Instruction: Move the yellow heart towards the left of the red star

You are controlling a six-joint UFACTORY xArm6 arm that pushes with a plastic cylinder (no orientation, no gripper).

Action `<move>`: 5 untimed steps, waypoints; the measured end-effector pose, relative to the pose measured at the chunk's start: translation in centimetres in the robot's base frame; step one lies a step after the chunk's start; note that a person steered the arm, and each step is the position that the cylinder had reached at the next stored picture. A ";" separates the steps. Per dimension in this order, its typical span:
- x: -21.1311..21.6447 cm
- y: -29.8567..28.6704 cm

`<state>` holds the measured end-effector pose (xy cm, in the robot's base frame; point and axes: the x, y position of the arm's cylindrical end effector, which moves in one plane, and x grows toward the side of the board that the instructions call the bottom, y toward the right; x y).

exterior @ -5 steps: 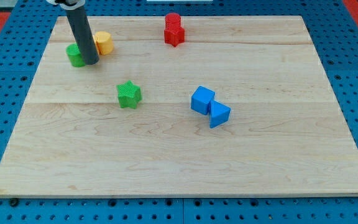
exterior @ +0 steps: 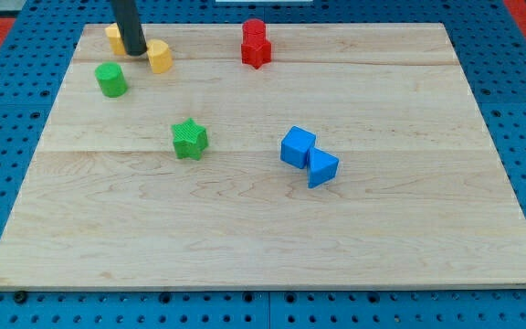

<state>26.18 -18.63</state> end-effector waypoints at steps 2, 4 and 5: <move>1.0 5.1; -2.8 6.0; -2.6 6.3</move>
